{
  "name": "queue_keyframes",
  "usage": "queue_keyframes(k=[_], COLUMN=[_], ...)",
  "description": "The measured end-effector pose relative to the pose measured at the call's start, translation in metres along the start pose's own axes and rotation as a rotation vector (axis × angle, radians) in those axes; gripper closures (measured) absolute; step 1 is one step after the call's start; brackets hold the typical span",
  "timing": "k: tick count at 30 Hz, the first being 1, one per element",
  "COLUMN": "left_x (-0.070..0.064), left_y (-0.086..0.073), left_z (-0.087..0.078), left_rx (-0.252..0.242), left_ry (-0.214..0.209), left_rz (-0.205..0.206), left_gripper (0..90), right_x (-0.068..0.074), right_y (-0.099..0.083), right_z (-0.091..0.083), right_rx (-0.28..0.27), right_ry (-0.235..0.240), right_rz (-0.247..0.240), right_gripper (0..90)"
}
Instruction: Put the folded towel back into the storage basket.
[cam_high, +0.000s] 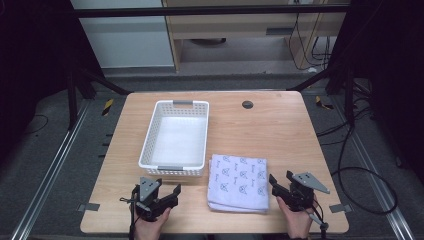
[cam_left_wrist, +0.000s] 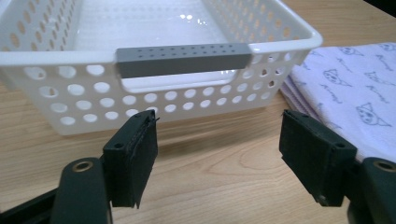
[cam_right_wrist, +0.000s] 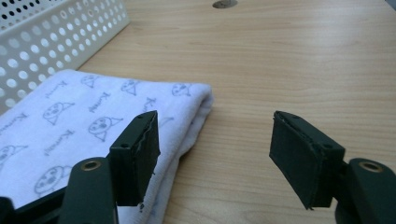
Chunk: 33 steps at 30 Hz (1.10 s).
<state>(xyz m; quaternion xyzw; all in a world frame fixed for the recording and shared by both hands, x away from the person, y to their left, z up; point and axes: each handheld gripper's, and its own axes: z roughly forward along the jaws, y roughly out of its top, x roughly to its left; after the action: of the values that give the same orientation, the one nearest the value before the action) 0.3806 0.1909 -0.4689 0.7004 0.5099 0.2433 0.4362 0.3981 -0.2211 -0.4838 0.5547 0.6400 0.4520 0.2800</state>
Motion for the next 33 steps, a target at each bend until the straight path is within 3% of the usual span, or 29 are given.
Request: queue_keyframes(k=[3, 16, 33], left_x=[-0.005, -0.023, -0.046], left_y=[0.0, 0.008, 0.012], left_z=[0.0, 0.005, 0.018], left_rx=[0.002, -0.007, 0.034], left_ry=[-0.006, -0.064, -0.128], left_rz=[0.014, 0.045, 0.094], left_gripper=[28.7, 28.3, 31.8], right_x=[0.003, 0.008, 0.016], right_y=[0.004, 0.018, 0.035], right_z=[-0.002, -0.002, 0.01], right_rx=[-0.006, -0.012, 0.02], right_ry=[0.005, 0.039, 0.069], right_rz=[-0.023, -0.039, -0.077], right_gripper=[34.0, 33.0, 32.9])
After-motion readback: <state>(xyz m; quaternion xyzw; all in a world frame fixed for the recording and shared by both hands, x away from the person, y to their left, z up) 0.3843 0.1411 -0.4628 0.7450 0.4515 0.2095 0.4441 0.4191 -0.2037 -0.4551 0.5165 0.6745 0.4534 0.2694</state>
